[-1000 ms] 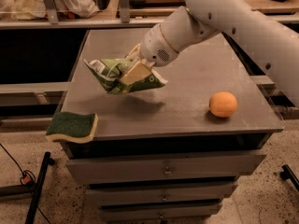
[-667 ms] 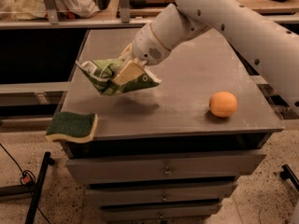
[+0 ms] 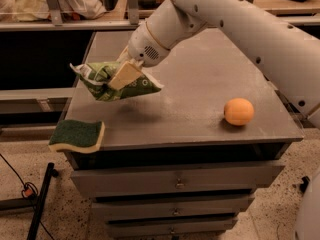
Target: Move green jalapeno chip bag near sponge
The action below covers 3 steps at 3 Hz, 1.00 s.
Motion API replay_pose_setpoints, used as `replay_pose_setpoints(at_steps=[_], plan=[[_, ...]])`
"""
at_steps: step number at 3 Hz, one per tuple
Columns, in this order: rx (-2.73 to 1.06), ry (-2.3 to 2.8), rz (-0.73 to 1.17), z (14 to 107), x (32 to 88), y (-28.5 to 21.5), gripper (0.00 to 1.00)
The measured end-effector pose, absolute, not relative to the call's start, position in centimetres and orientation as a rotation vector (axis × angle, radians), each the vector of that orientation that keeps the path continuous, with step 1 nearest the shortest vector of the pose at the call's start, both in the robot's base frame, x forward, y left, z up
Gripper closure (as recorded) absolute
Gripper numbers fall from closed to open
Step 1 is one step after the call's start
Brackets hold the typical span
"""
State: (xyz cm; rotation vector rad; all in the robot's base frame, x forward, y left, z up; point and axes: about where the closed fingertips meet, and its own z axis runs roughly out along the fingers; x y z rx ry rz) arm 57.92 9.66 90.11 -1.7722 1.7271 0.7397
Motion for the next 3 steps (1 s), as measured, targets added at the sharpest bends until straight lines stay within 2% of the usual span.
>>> replay_pose_setpoints(at_steps=[1, 2, 3], plan=[[-1.8, 1.716, 0.809, 90.13, 57.07, 11.23, 0.13], [-1.804, 1.714, 0.811, 90.05, 56.99, 11.38, 0.0], [-1.804, 1.714, 0.811, 90.04, 56.99, 11.38, 0.0]])
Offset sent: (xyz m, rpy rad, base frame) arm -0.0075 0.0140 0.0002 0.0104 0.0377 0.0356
